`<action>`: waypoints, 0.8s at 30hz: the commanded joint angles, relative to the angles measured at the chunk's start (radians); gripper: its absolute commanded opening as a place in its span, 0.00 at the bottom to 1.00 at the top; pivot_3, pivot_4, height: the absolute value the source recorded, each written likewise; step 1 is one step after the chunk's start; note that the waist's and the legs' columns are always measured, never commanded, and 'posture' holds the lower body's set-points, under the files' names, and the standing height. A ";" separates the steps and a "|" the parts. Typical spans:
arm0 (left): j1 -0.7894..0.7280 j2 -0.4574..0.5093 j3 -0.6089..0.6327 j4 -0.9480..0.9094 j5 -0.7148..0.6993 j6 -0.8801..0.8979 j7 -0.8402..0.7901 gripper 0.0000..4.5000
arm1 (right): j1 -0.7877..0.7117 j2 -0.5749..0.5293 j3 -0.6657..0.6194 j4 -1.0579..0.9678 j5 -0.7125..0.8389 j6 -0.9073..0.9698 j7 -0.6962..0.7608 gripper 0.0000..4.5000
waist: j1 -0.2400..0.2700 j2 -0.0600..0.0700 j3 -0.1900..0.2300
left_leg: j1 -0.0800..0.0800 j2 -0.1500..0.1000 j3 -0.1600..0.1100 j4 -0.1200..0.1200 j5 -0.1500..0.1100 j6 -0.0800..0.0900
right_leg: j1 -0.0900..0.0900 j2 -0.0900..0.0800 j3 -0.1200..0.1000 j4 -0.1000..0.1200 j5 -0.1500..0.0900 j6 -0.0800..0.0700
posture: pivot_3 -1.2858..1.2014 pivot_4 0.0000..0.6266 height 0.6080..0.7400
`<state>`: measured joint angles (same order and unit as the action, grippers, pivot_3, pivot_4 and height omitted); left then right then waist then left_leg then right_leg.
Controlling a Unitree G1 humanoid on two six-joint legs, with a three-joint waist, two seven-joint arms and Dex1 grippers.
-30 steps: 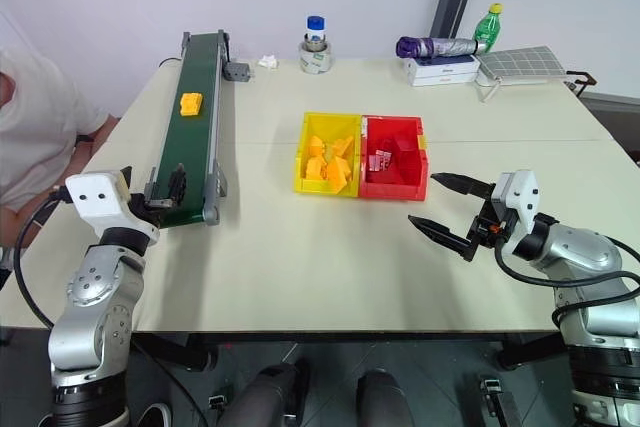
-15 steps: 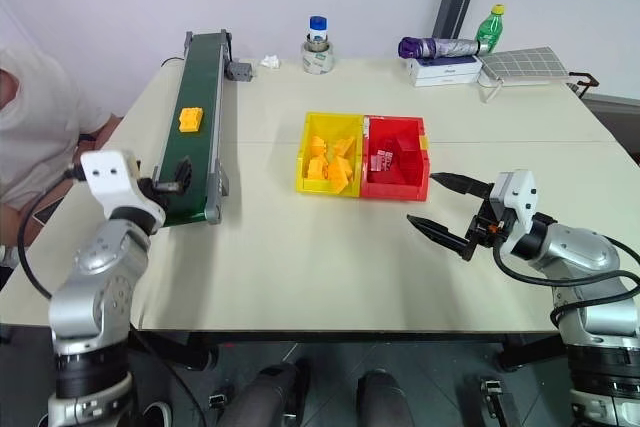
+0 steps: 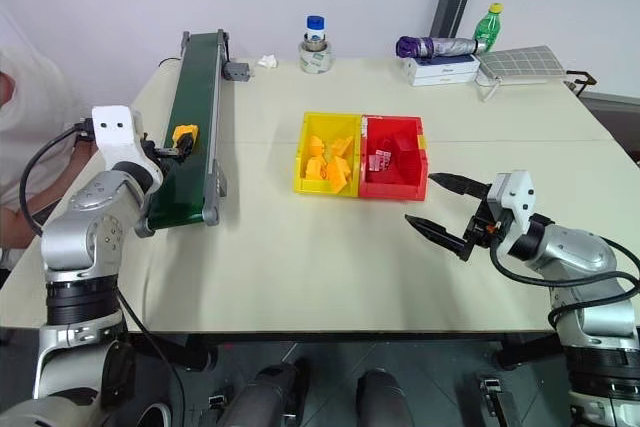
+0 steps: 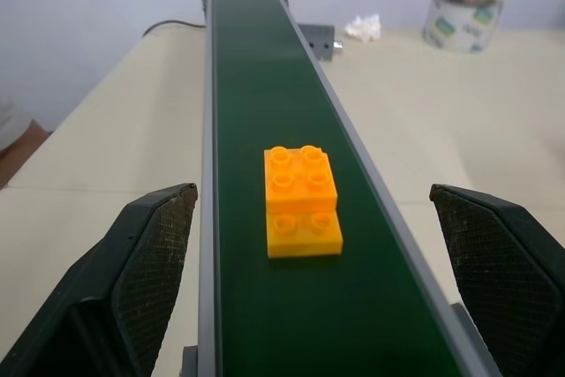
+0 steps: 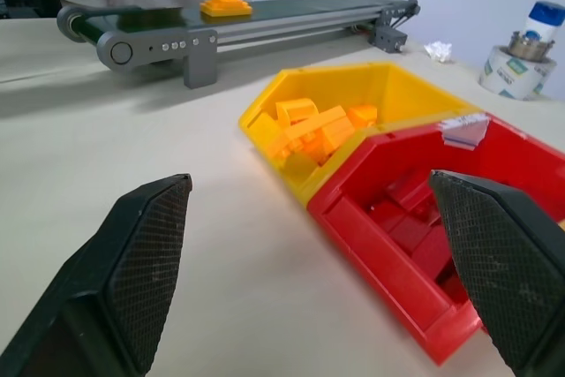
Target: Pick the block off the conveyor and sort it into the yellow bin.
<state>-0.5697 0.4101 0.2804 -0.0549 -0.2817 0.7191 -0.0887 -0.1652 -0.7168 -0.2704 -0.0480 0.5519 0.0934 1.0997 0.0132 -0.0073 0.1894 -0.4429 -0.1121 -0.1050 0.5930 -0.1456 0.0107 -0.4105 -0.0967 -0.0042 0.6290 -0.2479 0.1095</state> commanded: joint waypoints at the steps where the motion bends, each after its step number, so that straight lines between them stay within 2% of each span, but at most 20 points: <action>1: -0.027 -0.004 -0.011 0.006 0.002 -0.011 -0.013 0.99 | 0.007 -0.001 -0.023 -0.055 0.014 -0.004 -0.011 1.00 | 0.000 0.000 0.000 | 0.000 0.000 0.000 0.000 0.000 0.000 | 0.000 0.000 0.000 0.000 0.000 0.000 | 0.52 0.24 1.00; 7: -0.009 -0.017 -0.015 0.014 0.015 -0.011 -0.002 0.99 | 0.020 -0.005 -0.028 -0.067 0.017 -0.002 -0.019 1.00 | 0.000 0.000 0.000 | 0.000 0.000 0.000 0.000 0.000 0.000 | 0.000 0.000 0.000 0.000 0.000 0.000 | 0.52 0.24 1.00; 9: -0.006 -0.017 -0.015 0.015 0.014 -0.002 -0.004 0.88 | 0.024 -0.005 -0.028 -0.069 0.017 -0.002 -0.021 1.00 | 0.000 0.000 0.000 | 0.000 0.000 0.000 0.000 0.000 0.000 | 0.000 0.000 0.000 0.000 0.000 0.000 | 0.52 0.24 1.00; 11: -0.001 -0.023 -0.008 0.015 0.007 0.018 0.005 0.71 | 0.025 -0.006 -0.029 -0.070 0.017 -0.002 -0.020 1.00 | 0.000 0.000 0.000 | 0.000 0.000 0.000 0.000 0.000 0.000 | 0.000 0.000 0.000 0.000 0.000 0.000 | 0.52 0.24 1.00; 15: 0.017 -0.032 0.005 0.000 -0.004 0.063 0.016 0.28 | 0.023 -0.009 -0.030 -0.064 0.018 -0.003 -0.017 1.00 | 0.000 0.000 0.000 | 0.000 0.000 0.000 0.000 0.000 0.000 | 0.000 0.000 0.000 0.000 0.000 0.000 | 0.52 0.24 1.00; 24: -0.018 -0.089 -0.003 -0.084 -0.033 -0.058 -0.012 0.28 | 0.008 -0.012 -0.027 -0.051 0.016 -0.006 -0.012 1.00 | 0.002 0.000 0.000 | 0.000 0.000 0.000 0.001 0.000 0.000 | 0.001 0.000 0.000 0.000 0.000 0.000 | 0.52 0.24 1.00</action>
<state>-0.5542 0.3236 0.2708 -0.0728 -0.2971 0.7127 -0.0865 -0.1393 -0.7186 -0.2732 -0.0783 0.5548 0.0962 1.0863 0.0148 -0.0075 0.1894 -0.4429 -0.1122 -0.1051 0.5938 -0.1456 0.0107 -0.4098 -0.0971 -0.0042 0.6291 -0.2478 0.1095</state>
